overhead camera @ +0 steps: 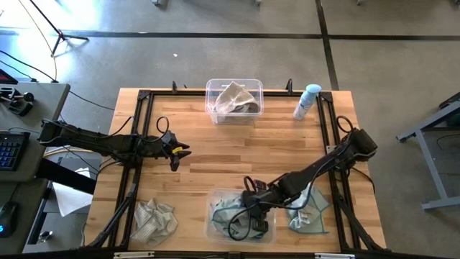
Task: Sort microfiber towel by color & place in baskets
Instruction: Put the top blue towel into the bottom transparent bin, then put the white towel into the top transparent bin
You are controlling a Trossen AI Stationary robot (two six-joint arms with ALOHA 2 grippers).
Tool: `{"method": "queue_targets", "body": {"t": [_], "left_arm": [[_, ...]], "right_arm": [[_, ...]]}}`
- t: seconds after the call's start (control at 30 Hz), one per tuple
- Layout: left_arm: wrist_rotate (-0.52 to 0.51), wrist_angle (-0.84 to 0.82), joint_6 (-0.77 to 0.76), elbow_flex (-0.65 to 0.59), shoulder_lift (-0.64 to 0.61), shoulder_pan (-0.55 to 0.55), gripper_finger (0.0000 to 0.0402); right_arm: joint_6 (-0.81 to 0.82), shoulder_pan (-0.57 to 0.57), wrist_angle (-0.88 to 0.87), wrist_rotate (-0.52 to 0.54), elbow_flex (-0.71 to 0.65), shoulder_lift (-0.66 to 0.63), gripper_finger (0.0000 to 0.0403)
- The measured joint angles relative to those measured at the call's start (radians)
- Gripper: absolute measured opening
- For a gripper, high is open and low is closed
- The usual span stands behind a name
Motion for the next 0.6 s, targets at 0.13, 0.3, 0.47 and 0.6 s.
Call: {"method": "queue_targets", "body": {"t": [0.13,0.3,0.47,0.6], "left_arm": [[0.0,0.0,0.0,0.0,0.0,0.0,0.0129],[0.0,0.0,-0.008,0.0,0.0,0.0,0.0129],[0.0,0.001,-0.008,0.0,0.0,0.0,0.0129],[0.0,0.001,-0.008,0.0,0.0,0.0,0.0129]], "right_arm": [[-0.011,0.0,-0.014,-0.035,0.0,-0.014,0.0128],[-0.008,0.0,-0.014,-0.051,0.0,-0.078,0.0144],[-0.03,0.006,-0.046,0.027,0.0,-0.163,0.0142],[-0.074,0.007,-0.131,0.153,0.0,-0.225,0.0133]]}}
